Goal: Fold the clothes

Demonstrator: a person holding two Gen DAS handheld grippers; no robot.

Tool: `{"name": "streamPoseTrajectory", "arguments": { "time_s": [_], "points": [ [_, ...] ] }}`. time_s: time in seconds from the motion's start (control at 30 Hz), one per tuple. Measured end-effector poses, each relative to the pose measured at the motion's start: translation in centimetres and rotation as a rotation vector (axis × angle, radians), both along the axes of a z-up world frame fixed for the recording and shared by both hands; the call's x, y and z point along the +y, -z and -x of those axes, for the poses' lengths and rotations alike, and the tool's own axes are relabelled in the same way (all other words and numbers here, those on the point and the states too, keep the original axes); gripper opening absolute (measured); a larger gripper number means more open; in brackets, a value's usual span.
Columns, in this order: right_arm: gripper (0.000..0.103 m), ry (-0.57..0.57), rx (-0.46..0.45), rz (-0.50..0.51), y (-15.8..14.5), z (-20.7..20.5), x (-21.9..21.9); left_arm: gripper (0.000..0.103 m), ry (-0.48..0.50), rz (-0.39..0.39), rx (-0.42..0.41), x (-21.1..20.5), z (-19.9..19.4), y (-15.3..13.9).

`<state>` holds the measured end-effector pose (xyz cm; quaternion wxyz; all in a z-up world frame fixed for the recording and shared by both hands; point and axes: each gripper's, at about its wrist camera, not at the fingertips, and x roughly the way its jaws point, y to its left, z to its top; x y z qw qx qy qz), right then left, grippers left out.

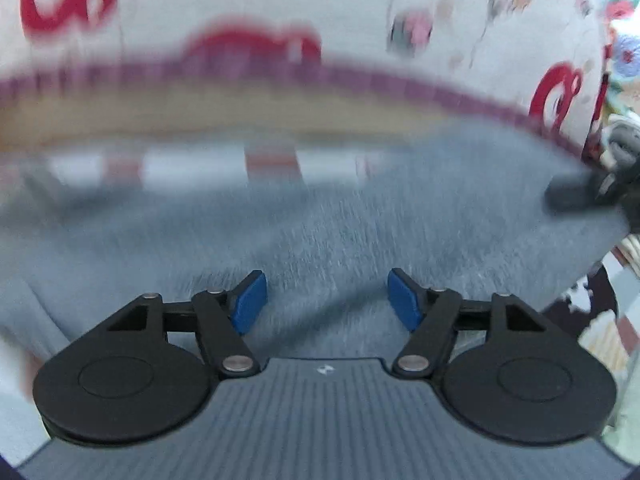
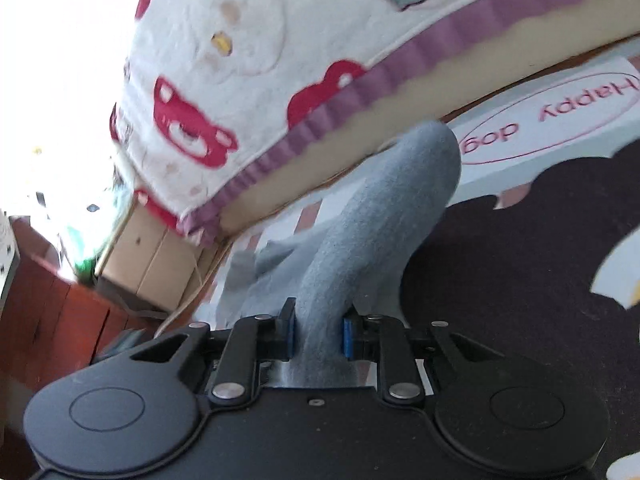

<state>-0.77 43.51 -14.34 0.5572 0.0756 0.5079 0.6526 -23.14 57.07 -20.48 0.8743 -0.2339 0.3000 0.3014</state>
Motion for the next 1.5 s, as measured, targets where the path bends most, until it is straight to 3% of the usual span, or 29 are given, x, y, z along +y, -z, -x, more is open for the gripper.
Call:
{"name": "streamPoseTrajectory", "arguments": {
  "time_s": [0.07, 0.17, 0.3, 0.4, 0.53, 0.6, 0.67, 0.7, 0.73, 0.77, 0.9, 1.0, 1.17, 1.27, 1.33, 1.43, 1.5],
  "points": [
    [0.025, 0.027, -0.016, 0.036, 1.0, -0.4, -0.2, 0.067, -0.02, 0.087, 0.035, 0.8, -0.3, 1.4],
    [0.027, 0.071, -0.041, 0.091, 2.5, -1.0, -0.5, 0.067, 0.003, 0.061, 0.068, 0.4, -0.8, 1.4],
    [0.036, 0.118, 0.008, 0.159, 4.7, -2.7, -0.8, 0.067, 0.009, 0.047, 0.091, 0.6, -1.5, 1.6],
    [0.053, 0.15, 0.023, 0.173, 5.9, -3.2, -0.8, 0.067, 0.008, 0.064, 0.082, 1.1, -1.5, 1.4],
    [0.056, 0.16, 0.106, 0.209, 8.7, -3.7, -0.3, 0.068, 0.01, 0.112, 0.012, 2.1, -0.3, 1.8],
    [0.063, 0.148, 0.127, 0.205, 10.0, -3.4, 0.7, 0.068, 0.009, 0.136, -0.027, 2.6, 0.4, 1.9],
    [0.063, 0.145, 0.146, 0.169, 11.0, -3.2, 1.8, 0.068, -0.015, 0.161, -0.088, 3.3, 1.4, 1.9],
    [0.042, 0.141, 0.148, 0.152, 10.9, -3.1, 2.0, 0.068, -0.032, 0.162, -0.109, 3.6, 1.6, 1.9],
    [0.026, 0.12, 0.136, 0.108, 10.1, -3.0, 2.1, 0.068, -0.045, 0.157, -0.121, 3.9, 1.9, 1.9],
    [0.021, 0.098, 0.122, 0.062, 9.2, -2.9, 2.1, 0.068, -0.059, 0.153, -0.133, 4.1, 2.2, 1.9],
    [0.02, 0.098, 0.236, -0.063, 4.4, -2.3, -0.7, 0.065, -0.04, 0.168, -0.144, 3.8, 1.7, 1.2],
    [0.02, 0.079, 0.186, -0.062, 0.2, -0.7, -3.1, 0.065, 0.029, 0.178, -0.143, 1.9, 0.1, -0.4],
    [0.02, 0.22, 0.181, -0.077, -5.6, -1.2, -12.7, 0.062, 0.241, 0.231, -0.187, -4.4, -5.2, -3.3],
    [0.021, 0.298, 0.092, 0.025, -6.8, -2.0, -15.7, 0.059, 0.302, 0.196, -0.113, -8.4, -9.5, -3.3],
    [0.02, 0.332, -0.062, 0.155, -7.2, -1.7, -15.5, 0.061, 0.323, 0.155, -0.033, -9.6, -11.5, -2.3],
    [0.02, 0.338, -0.134, 0.215, -7.1, -0.7, -14.6, 0.061, 0.268, 0.215, 0.003, -7.0, -10.4, -0.6],
    [0.02, 0.31, -0.158, 0.215, -7.6, 0.0, -13.4, 0.061, 0.177, 0.209, -0.005, -4.3, -8.0, -0.7]
  ]
}}
